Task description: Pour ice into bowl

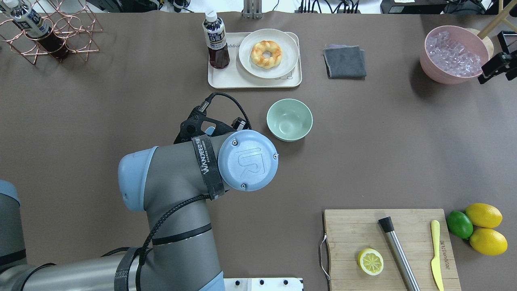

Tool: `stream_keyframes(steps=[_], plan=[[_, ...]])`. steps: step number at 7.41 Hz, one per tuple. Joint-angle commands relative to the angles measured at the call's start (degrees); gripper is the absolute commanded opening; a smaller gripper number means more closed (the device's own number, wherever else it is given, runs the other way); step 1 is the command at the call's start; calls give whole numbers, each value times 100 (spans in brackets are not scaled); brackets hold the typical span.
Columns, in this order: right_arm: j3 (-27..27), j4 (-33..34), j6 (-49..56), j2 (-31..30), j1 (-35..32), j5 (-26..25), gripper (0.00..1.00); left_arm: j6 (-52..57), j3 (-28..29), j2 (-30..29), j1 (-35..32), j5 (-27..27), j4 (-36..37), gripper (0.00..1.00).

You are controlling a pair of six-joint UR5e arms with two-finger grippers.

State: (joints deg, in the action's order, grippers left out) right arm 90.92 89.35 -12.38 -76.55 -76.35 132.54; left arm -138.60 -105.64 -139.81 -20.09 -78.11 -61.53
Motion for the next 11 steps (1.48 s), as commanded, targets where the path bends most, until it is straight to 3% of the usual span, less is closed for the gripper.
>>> stream_keyframes(steps=[1,5,7,9,11], plan=[[14,-234,183,-526,-239,35,99,-131,183,-178,5,15,-699,44],[-74,-725,175,-1195,-476,70,99,-569,867,-117,-144,33,-2675,44],[-249,-726,0,-1231,-783,184,99,-554,974,-230,-144,24,-2768,44],[-399,-726,-19,-1258,-881,184,99,-667,1631,-511,-144,24,-3414,44],[-470,-735,-19,-1258,-907,176,99,-720,1792,-539,-214,189,-3612,44]])
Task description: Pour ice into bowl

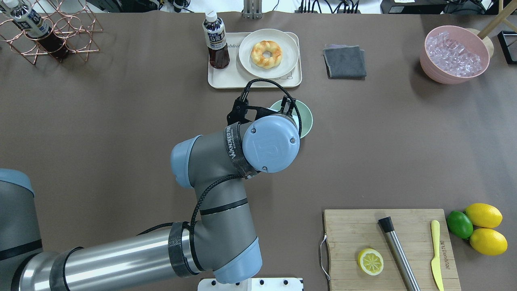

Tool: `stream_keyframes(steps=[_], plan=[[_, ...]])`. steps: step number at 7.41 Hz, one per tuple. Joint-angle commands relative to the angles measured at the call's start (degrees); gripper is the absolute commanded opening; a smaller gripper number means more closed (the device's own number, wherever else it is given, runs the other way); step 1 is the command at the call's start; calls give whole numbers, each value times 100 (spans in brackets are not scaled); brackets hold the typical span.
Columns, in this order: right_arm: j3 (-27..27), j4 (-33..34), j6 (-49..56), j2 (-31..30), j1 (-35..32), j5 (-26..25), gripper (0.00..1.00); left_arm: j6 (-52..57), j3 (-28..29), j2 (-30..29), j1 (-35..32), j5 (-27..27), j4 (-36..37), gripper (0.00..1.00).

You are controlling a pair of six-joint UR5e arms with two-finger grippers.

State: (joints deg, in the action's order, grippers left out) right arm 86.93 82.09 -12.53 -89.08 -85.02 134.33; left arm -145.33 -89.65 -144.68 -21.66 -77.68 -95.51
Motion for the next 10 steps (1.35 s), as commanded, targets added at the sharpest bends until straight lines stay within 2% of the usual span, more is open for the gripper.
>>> stream_keyframes(steps=[1,3,5,7,8,10], plan=[[-140,-17,22,22,-119,-4,99,-48,393,-52,-75,182,-475,44],[-229,-35,162,58,-164,-4,99,-337,1121,-287,-128,252,-1239,44],[42,44,163,84,-173,-30,99,-513,1361,-499,-120,358,-1426,44],[70,36,198,23,-173,-30,99,-697,1763,-596,-120,376,-1942,44],[70,35,207,5,-173,-30,99,-925,1819,-605,-120,637,-2145,44],[52,35,224,-4,-181,-4,99,-1644,1994,-605,-111,745,-2541,44]])
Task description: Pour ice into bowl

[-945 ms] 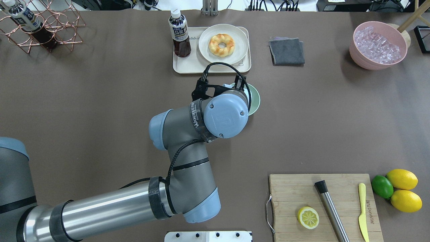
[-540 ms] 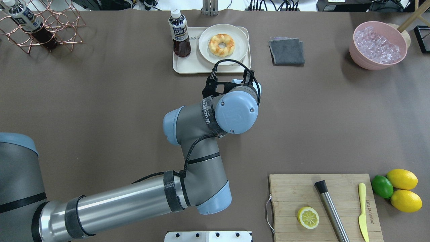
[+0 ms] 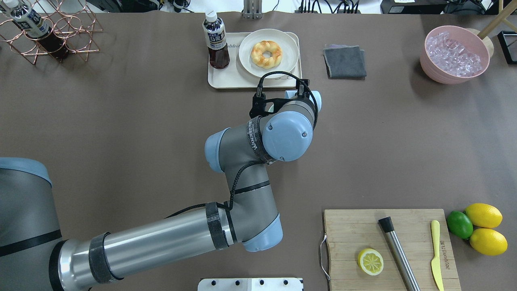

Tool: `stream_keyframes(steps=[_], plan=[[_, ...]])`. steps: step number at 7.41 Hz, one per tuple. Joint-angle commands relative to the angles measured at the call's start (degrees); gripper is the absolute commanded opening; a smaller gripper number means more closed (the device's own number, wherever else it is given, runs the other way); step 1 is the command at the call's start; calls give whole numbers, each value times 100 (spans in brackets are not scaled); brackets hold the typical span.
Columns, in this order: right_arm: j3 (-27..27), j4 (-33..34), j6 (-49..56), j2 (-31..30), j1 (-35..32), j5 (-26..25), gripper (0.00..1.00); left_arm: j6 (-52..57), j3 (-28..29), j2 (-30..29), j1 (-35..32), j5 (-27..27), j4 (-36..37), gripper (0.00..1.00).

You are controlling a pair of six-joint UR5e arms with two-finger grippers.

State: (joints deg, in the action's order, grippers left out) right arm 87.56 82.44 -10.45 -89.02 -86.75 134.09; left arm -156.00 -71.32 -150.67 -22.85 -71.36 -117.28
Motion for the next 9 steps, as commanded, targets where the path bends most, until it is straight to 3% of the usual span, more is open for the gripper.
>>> stream_keyframes(steps=[1,4,9], plan=[[-63,-18,16,-19,0,30,99,-824,179,-41,52,305,-401,44],[-11,-9,25,-72,-8,30,99,-1265,705,-85,298,831,-1031,44],[24,-9,16,-142,-8,30,99,-2511,916,-68,403,1501,-1402,44]])
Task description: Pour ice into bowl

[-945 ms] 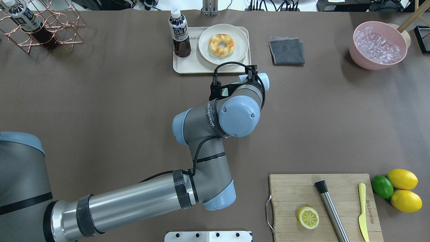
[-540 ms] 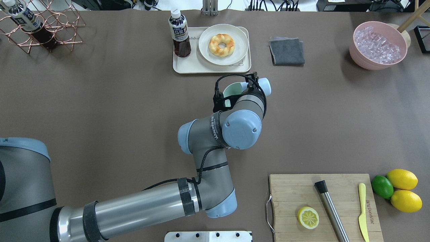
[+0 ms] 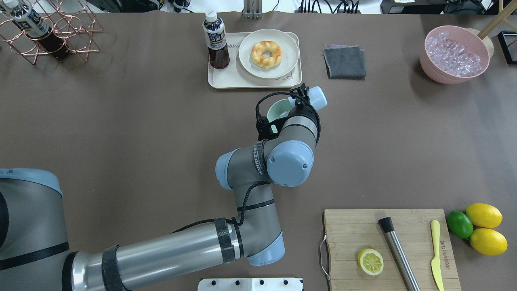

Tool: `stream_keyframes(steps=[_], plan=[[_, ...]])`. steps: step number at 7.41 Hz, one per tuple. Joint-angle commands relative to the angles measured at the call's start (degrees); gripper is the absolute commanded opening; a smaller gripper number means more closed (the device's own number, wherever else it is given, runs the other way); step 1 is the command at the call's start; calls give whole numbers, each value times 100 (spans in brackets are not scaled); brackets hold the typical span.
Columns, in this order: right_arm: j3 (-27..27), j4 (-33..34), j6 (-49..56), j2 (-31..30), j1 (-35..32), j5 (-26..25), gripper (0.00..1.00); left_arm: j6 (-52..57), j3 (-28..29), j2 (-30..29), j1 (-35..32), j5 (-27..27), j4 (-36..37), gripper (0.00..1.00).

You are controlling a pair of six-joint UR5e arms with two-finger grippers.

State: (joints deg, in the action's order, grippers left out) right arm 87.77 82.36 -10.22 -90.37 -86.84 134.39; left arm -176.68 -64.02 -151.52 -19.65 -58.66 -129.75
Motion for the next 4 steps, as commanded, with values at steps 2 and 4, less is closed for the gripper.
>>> stream_keyframes(steps=[2,4], plan=[[21,8,-15,2,-61,9,99,-620,250,35,154,477,-341,44],[240,217,-42,2,-141,70,99,-762,198,18,145,540,-341,44]])
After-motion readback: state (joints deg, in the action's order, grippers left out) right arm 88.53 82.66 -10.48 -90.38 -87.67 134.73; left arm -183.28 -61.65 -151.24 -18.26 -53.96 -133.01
